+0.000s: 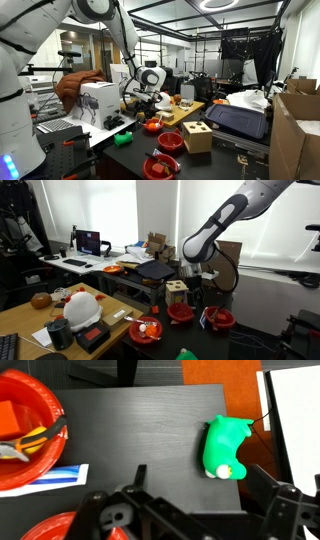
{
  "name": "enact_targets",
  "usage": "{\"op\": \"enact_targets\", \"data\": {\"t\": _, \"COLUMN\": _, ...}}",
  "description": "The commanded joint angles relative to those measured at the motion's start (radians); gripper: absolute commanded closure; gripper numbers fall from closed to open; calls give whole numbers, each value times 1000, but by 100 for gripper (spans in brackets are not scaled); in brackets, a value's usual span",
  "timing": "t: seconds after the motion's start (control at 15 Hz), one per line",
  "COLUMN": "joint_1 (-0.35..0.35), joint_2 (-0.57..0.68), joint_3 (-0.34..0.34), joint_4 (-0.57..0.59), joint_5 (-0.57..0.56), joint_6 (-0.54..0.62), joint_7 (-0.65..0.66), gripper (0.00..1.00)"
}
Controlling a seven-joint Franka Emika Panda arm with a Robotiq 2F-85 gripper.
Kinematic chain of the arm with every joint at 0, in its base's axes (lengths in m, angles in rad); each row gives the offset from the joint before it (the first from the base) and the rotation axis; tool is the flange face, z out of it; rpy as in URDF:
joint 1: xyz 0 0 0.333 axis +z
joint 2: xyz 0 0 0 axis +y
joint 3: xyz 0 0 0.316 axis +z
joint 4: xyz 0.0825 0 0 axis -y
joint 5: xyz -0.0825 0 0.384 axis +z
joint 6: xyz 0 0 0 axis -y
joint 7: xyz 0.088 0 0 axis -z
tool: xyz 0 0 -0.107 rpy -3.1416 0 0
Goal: Remove the green toy from the red bowl
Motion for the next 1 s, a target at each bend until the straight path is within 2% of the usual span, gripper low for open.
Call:
{"op": "enact_targets", "data": {"t": 0.0, "joint_1": 10, "joint_2": -124, "joint_3": -39, "joint_4": -68, "joint_5": -4, "joint_6": 5, "joint_7": 75, "gripper": 0}}
{"op": "enact_targets", "data": {"t": 0.47, "joint_1": 39, "joint_2": -304, "joint_3": -62, "joint_4": -141, "joint_5": 9, "joint_6": 97, "joint_7": 242, "gripper": 0}}
{"op": "enact_targets", "data": {"t": 0.93, "joint_1": 77, "joint_2": -436, "joint_3": -120, "joint_4": -255, "joint_5": -43, "joint_6": 245, "joint_7": 514, "gripper": 0}}
